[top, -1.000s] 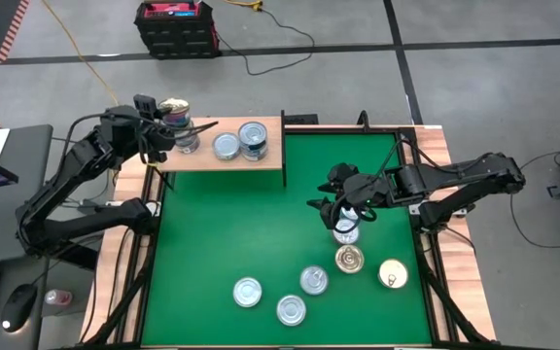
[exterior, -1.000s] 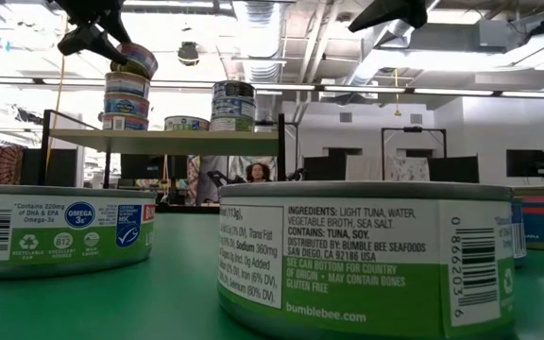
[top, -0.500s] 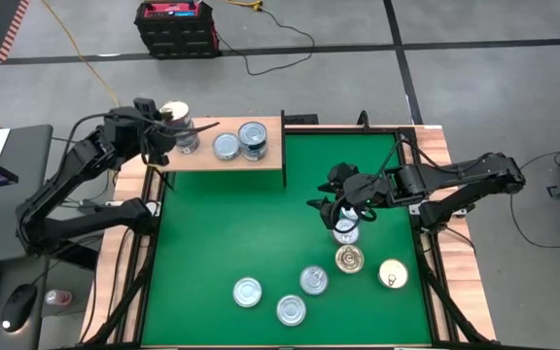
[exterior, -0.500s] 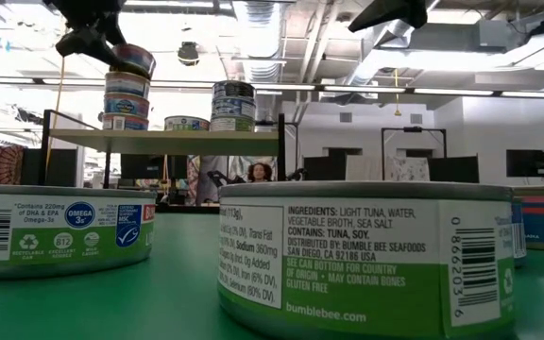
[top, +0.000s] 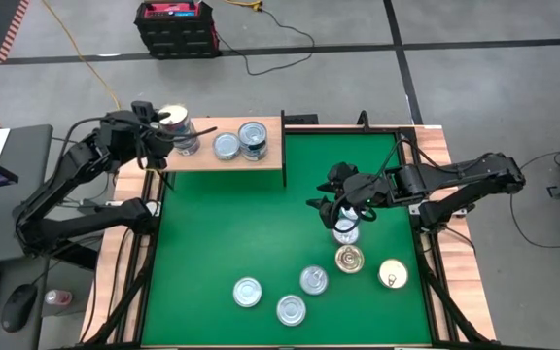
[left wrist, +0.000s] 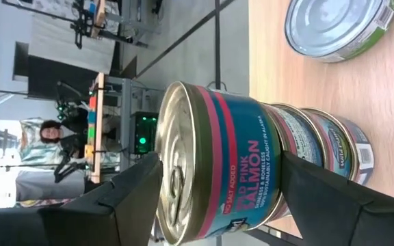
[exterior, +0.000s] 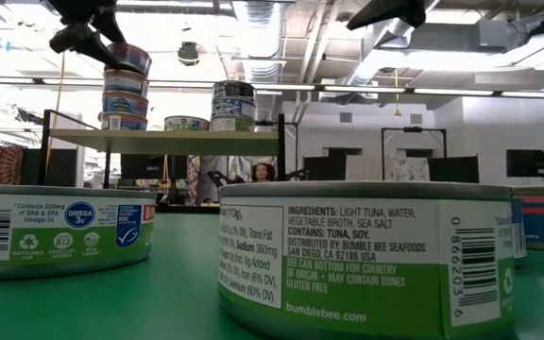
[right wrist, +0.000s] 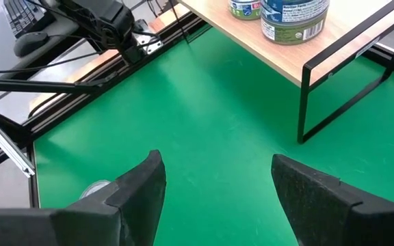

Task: Stack canned seafood by type on shelf
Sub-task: Stack the blue and pink tuna can on top of the blue and pink tuna cans on the shelf, then stack the red tuna can on top of the dark blue tuna can on the shelf

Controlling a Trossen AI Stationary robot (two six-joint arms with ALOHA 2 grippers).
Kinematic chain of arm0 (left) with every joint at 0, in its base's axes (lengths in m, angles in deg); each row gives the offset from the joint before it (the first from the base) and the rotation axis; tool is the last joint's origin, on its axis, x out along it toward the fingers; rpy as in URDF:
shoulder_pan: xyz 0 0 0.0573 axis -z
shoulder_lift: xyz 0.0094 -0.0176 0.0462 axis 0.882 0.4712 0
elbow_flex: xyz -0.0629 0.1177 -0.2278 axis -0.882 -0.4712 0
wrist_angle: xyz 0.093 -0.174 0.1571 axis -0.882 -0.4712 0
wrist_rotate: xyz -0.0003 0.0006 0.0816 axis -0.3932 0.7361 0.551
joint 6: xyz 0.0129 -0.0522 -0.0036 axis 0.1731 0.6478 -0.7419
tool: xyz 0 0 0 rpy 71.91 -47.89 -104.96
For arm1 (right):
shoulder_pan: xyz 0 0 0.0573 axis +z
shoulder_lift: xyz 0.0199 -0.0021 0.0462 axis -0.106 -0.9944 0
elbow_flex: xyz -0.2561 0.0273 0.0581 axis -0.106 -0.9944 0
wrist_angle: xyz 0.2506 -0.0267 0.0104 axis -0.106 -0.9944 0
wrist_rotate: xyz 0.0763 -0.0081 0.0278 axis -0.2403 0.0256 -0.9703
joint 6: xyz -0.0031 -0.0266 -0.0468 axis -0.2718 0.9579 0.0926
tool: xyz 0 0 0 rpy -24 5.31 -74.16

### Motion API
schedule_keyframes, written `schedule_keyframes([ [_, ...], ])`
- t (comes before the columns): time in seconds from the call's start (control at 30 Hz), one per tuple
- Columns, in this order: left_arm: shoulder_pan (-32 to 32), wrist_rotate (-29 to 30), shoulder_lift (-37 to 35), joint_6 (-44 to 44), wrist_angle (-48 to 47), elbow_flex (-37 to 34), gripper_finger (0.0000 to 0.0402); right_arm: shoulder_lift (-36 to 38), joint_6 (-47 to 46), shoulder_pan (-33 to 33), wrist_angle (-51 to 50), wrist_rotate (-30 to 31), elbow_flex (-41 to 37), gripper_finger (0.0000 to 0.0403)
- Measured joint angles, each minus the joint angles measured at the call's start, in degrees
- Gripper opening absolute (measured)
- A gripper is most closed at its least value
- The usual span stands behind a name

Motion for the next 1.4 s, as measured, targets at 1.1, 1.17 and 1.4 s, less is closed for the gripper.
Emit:
schedule_keyframes([
  [1.1, 18.63, -11.27, -1.0, 31.32, 0.78, 1.18, 0.0279, 0.0, 5.02, -0.58, 1.33, -3.66, 0.0, 0.0289],
  [1.17, 21.76, -11.47, -0.12, 35.89, 0.8, 1.18, 0.0279, 0.0, 6.05, -0.78, 2.3, -3.63, 0.0, 0.0289],
  [1.4, 30.04, -19.61, 4.87, 56.53, 2.87, 1.18, 0.0279, 0.0, 5.76, -2.09, 5.32, -3.61, 0.02, 0.0289],
])
